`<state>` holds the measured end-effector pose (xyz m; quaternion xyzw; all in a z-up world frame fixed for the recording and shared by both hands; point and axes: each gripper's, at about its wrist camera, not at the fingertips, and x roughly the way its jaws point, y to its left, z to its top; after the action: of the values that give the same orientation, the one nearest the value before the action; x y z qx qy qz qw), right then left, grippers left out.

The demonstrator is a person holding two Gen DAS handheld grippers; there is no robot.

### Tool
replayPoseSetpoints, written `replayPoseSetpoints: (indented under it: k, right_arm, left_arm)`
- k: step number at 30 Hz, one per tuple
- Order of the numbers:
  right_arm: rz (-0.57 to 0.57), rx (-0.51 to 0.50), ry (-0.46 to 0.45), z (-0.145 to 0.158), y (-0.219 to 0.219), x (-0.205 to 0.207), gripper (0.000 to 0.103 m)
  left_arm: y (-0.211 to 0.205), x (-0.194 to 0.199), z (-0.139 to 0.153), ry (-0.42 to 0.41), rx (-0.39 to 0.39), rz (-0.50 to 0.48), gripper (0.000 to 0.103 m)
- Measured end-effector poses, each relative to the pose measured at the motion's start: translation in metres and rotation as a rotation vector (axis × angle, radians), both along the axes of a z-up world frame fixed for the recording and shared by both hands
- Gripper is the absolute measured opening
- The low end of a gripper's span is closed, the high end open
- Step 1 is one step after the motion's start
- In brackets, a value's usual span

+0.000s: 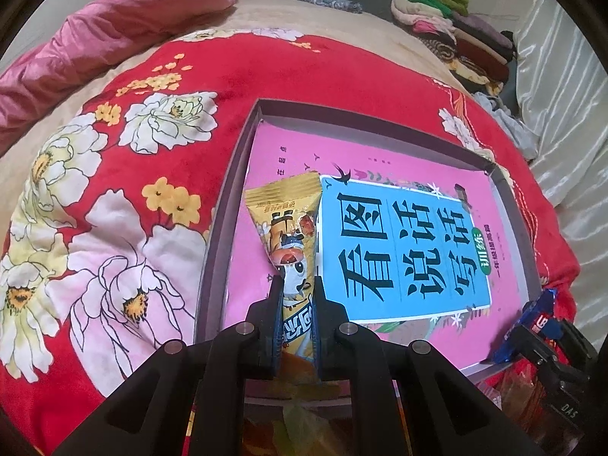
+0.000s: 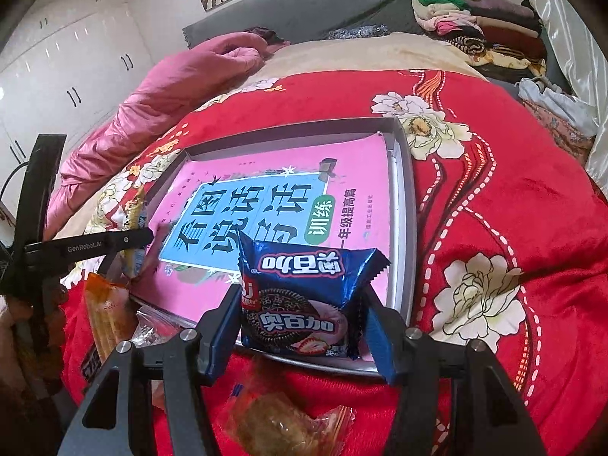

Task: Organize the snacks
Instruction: 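Lower the snack stick into the tray with the left tool while the right releases the cookie pack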

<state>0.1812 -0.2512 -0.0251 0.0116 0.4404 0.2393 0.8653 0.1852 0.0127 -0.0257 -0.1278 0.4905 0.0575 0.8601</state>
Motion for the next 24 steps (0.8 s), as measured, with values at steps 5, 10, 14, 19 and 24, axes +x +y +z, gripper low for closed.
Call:
replayPoseSetpoints:
  k: [5,10,14,19,24]
  right_arm:
    - [0.003,-0.007,-0.008,0.0000,0.0009,0.0000,0.060]
    - [0.007,-0.017,-0.019,-0.0006,0.0021,-0.0013,0.061]
    - [0.011,-0.021,-0.026,-0.0013,0.0024,-0.0021,0.061]
    - [0.007,-0.007,-0.023,-0.0020,0.0008,-0.0008,0.061]
    - [0.005,0.002,-0.019,-0.0012,-0.0003,-0.0009,0.061]
  left_arm:
    - [-0.0011,-0.0021,-0.0015,0.006,-0.007,-0.002,0.013]
    - [-0.0016,-0.0028,-0.0016,0.010,-0.008,-0.002,0.013]
    - [-0.0025,-0.0047,-0.0010,0.009,-0.008,0.001,0.013]
    - [-0.0037,-0.0069,-0.0011,0.012,-0.013,-0.002,0.014]
    - [-0.0046,-0.0095,-0.0010,0.013,-0.016,-0.007,0.017]
